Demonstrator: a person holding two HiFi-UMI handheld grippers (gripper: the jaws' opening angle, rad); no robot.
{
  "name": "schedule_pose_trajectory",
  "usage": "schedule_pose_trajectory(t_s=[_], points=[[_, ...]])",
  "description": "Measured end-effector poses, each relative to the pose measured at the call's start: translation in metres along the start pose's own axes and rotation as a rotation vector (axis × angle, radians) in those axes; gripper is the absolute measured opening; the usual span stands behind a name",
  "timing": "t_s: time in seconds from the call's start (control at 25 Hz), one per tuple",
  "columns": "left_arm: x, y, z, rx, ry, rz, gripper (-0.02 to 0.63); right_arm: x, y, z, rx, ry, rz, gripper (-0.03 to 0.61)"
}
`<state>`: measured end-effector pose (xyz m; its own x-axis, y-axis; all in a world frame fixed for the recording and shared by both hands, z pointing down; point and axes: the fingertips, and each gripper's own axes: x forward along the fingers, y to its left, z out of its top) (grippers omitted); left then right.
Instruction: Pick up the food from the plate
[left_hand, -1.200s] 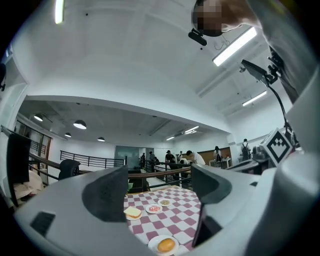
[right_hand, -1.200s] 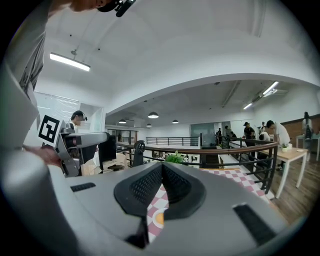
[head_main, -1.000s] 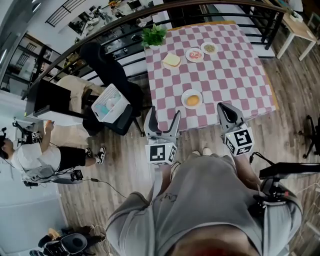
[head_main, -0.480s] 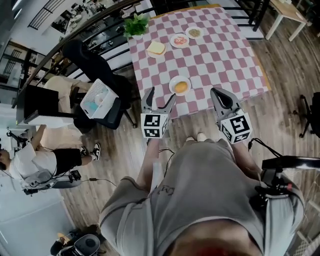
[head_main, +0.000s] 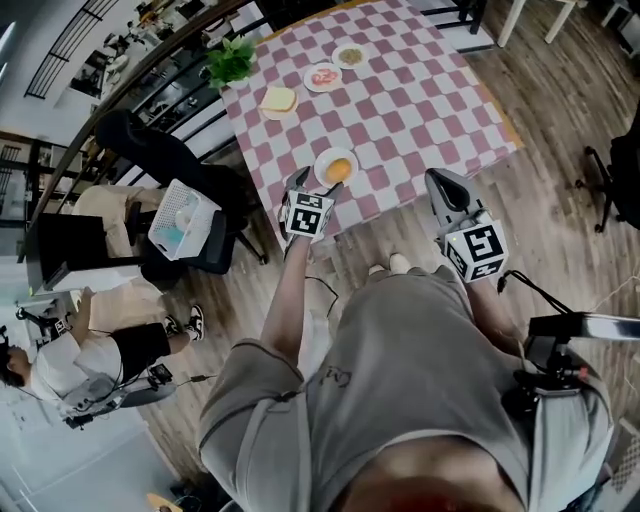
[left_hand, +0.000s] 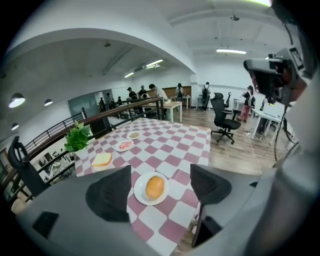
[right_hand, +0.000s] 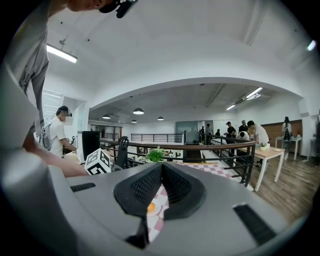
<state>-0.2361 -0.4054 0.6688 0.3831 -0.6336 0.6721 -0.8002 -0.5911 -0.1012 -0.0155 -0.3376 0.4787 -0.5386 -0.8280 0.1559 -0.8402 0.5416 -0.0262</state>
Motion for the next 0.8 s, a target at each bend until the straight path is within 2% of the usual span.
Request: schedule_pose_trajectory(t_s=[0.28, 0.8], points=[[0.059, -0.006, -0.037, 0.121, 0.154, -0.068, 0.379, -0.022, -0.02, -0.005, 0.009, 0.015, -0.086, 0.014], [0.144, 0.007, -0.084, 0.198, 0.341, -0.142, 0.379, -0.051, -0.041, -0.026, 0.028, 0.077, -0.208, 0.014]])
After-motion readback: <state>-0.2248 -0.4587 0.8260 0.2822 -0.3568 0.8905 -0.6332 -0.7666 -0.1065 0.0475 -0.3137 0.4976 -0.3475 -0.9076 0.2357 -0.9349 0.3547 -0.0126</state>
